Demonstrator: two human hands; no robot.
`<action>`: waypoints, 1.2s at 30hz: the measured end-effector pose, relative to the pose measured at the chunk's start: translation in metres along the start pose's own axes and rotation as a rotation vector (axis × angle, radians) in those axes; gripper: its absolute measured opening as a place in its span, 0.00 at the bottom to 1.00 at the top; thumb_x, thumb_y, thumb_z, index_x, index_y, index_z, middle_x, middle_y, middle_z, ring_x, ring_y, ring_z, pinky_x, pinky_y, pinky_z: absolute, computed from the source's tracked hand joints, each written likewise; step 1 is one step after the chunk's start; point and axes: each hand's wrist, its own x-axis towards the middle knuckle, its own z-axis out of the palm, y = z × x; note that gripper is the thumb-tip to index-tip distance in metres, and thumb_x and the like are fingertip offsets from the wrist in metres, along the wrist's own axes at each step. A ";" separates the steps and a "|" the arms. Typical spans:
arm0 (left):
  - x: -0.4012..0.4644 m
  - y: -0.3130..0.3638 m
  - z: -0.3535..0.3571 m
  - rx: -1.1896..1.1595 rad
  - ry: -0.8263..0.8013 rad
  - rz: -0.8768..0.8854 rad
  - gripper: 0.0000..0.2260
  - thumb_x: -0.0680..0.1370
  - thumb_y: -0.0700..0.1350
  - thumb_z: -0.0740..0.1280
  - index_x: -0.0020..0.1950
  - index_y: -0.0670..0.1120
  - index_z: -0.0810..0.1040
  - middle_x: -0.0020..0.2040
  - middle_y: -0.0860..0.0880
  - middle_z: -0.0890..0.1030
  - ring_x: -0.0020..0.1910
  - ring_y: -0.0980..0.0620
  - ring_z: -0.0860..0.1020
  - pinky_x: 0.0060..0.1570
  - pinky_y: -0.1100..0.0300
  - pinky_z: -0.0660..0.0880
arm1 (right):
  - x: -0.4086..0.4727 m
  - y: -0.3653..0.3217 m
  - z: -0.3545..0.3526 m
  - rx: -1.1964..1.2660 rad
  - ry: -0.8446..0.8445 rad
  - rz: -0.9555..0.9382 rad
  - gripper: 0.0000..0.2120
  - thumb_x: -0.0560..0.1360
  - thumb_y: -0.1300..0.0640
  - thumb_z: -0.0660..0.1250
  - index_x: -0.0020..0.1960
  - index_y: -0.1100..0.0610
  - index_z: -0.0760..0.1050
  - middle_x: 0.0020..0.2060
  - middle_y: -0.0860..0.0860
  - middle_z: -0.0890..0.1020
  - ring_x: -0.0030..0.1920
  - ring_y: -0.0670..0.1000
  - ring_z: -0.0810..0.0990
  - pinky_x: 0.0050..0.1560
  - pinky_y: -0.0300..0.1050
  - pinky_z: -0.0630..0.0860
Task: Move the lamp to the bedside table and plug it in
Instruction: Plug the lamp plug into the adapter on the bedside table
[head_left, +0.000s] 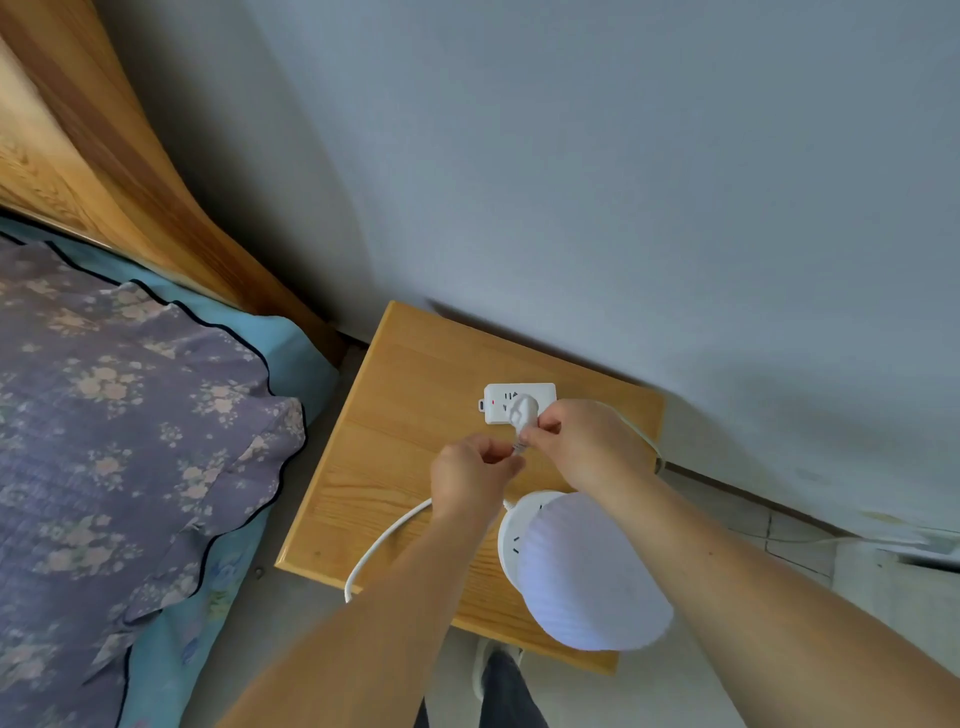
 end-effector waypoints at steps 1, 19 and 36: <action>0.004 0.001 0.000 0.001 -0.010 0.003 0.03 0.70 0.43 0.72 0.39 0.50 0.80 0.35 0.55 0.79 0.38 0.55 0.78 0.36 0.63 0.72 | 0.005 0.000 0.000 -0.014 -0.006 0.002 0.17 0.75 0.46 0.61 0.36 0.55 0.79 0.31 0.53 0.78 0.35 0.54 0.75 0.33 0.45 0.65; 0.060 -0.026 0.026 0.050 -0.185 -0.009 0.08 0.72 0.42 0.69 0.50 0.46 0.81 0.44 0.49 0.83 0.44 0.51 0.79 0.45 0.59 0.74 | 0.075 0.012 0.024 -0.079 -0.236 0.184 0.18 0.78 0.46 0.55 0.50 0.57 0.78 0.48 0.55 0.83 0.46 0.56 0.80 0.40 0.45 0.70; 0.084 -0.053 0.025 0.075 -0.288 -0.049 0.05 0.73 0.45 0.69 0.47 0.49 0.82 0.38 0.56 0.79 0.33 0.63 0.75 0.29 0.70 0.68 | 0.101 0.013 0.050 -0.304 -0.154 0.209 0.20 0.78 0.43 0.54 0.54 0.55 0.77 0.49 0.54 0.81 0.49 0.56 0.78 0.46 0.47 0.68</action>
